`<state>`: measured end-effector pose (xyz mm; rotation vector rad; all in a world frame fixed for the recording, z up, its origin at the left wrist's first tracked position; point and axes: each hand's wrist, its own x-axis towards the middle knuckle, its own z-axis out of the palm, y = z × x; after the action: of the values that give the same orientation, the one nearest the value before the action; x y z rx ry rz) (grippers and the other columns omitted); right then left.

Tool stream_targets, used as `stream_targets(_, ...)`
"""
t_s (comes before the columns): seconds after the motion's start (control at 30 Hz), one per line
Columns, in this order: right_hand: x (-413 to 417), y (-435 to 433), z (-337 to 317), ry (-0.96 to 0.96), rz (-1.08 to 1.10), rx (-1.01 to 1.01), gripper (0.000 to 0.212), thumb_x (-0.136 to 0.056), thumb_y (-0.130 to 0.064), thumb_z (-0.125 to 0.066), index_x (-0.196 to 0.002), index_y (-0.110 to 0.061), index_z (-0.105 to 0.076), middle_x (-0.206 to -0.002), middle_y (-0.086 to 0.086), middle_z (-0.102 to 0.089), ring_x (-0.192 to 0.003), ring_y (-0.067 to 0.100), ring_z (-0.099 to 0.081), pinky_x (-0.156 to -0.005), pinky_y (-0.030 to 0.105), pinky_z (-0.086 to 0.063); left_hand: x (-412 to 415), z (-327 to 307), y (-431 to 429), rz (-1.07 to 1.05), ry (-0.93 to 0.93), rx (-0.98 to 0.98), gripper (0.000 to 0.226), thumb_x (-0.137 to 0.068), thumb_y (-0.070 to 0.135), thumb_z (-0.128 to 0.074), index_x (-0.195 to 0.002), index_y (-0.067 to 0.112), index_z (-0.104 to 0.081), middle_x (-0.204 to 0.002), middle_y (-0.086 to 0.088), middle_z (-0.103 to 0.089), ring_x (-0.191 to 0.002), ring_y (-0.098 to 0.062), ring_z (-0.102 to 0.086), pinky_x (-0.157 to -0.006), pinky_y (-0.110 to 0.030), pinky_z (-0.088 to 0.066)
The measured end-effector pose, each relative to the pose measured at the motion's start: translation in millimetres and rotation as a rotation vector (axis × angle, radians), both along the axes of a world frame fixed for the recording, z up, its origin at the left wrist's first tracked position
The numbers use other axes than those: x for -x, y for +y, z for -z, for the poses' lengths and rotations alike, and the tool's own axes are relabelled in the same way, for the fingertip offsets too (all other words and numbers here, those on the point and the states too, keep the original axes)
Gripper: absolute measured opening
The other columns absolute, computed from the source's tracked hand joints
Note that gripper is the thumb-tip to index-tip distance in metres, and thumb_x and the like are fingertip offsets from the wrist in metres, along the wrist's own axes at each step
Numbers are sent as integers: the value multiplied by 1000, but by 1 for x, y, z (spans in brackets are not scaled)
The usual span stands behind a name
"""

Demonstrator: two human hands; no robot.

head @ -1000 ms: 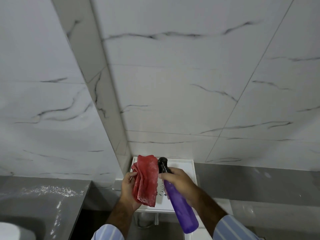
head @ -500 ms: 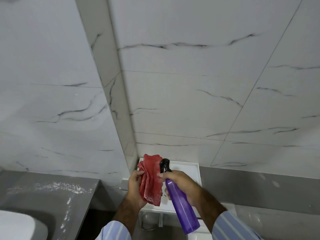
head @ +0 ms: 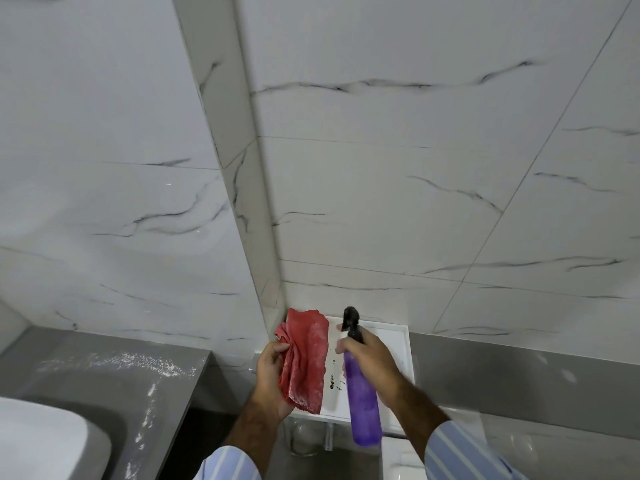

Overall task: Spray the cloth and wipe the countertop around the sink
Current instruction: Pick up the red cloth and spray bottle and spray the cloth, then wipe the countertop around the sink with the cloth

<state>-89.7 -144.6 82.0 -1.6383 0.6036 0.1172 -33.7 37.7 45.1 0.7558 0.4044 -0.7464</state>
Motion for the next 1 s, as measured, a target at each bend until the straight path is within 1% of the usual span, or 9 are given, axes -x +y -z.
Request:
stream_targets(0.1, -11, -10, 27, -109, 23, 92, 34, -94, -33, -66, -127, -28, -69, -104, -3, -77, -97, 27, -72, -82, 39, -58, 3, 7, 8, -13, 24, 24, 43, -88, 29, -51, -113, 3, -75, -99, -24, -77, -86, -43, -76, -84, -50, -64)
stream_targets(0.23, -29, -25, 64, -228, 90, 37, 44, -105, -20, -62, -146, -34, -56, -114, -7, -71, -99, 11, -65, -96, 27, -48, 9, 21, 18, -33, 39, 27, 43, -88, 27, -53, -112, 2, -77, -99, -25, -77, -84, -44, -77, -83, -51, -65)
stream_targets(0.37, -37, -33, 91, -301, 123, -34, 46, -105, 0, -56, -148, -17, -55, -90, 28, -62, -84, 51, -53, -68, 9, -50, 14, 30, 27, -47, 32, -23, 43, -82, 27, -55, -100, 1, -84, -97, -26, -76, -84, -43, -74, -87, -50, -60)
stream_targets(0.5, -45, -44, 102, -280, 129, 51, 45, -105, -8, -58, -141, -36, -53, -136, 5, -66, -124, 32, -64, -101, 24, -44, 25, 35, 36, -51, 40, -47, 42, -82, 29, -58, -101, 1, -83, -99, -25, -75, -86, -42, -74, -89, -50, -59)
stream_targets(0.6, -44, -49, 93, -214, 64, 27, 75, -98, -10, -72, -157, -37, -36, -130, 3, -65, -123, 23, -65, -112, 30, -45, 33, 31, 41, -68, 13, -66, 43, -79, 29, -64, -105, 0, -81, -101, -26, -73, -87, -44, -73, -89, -51, -60)
stream_targets(0.7, -20, -52, 72, -190, 253, 137, 105, -72, -45, -93, -157, -33, -31, -124, -4, -59, -116, 7, -60, -103, 23, -47, 43, 18, 46, -70, 5, -61, 43, -79, 28, -71, -110, 1, -79, -103, -26, -73, -90, -44, -72, -90, -52, -58)
stream_targets(0.8, 27, -44, 69, -228, 537, 251, 71, -63, -94, -65, -102, -35, -62, -90, 3, -66, -88, 36, -66, -75, 24, -51, 56, 0, 57, -49, -11, -31, 41, -85, 26, -74, -118, 2, -77, -108, -26, -75, -94, -43, -73, -91, -51, -60)
stream_targets(0.9, 45, 2, 68, -98, 231, -80, 70, -62, -87, -72, -94, -25, -75, -72, 3, -74, -72, 30, -71, -65, 20, -57, 73, -10, 79, 53, -52, -96, 63, -74, 9, -81, -131, -10, -63, -106, -30, -72, -91, -44, -73, -84, -48, -64)
stream_targets(1.0, 32, 48, 50, 161, -247, -597, 70, -87, -58, -77, -135, -7, -68, -126, 23, -75, -117, 42, -72, -101, 55, -59, 88, -19, 113, 204, -70, -180, 73, -66, -7, -73, -138, -13, -61, -114, -33, -74, -100, -45, -75, -87, -46, -64)
